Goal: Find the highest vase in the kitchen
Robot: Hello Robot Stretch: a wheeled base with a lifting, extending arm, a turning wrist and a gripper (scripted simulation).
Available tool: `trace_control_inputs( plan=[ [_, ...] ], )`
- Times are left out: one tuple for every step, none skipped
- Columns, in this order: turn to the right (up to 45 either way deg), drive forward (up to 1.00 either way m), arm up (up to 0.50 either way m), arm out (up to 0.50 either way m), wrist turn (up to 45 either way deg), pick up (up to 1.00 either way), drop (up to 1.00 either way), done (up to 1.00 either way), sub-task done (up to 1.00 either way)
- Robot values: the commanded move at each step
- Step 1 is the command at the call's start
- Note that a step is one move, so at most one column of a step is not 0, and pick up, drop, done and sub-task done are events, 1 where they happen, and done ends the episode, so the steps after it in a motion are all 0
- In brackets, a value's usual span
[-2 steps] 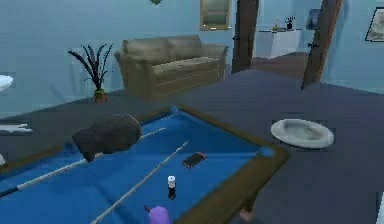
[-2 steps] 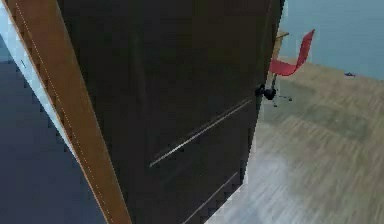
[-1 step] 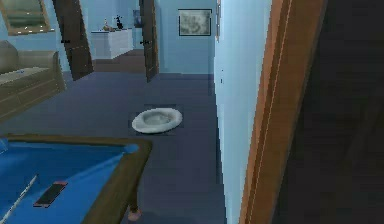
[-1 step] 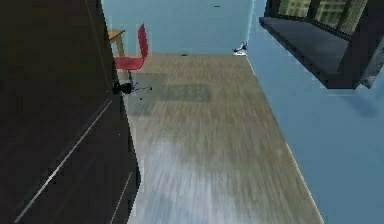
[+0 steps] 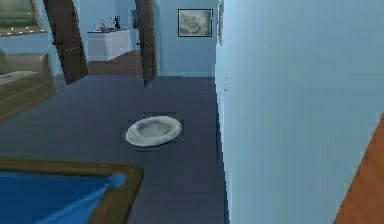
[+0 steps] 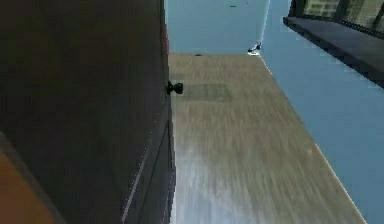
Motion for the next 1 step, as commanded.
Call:
trace_control_inputs(
  plan=[
    [3.0, 0.00, 0.00, 0.00, 0.0, 0.00, 0.00, 0.00, 0.00]
  ],
)
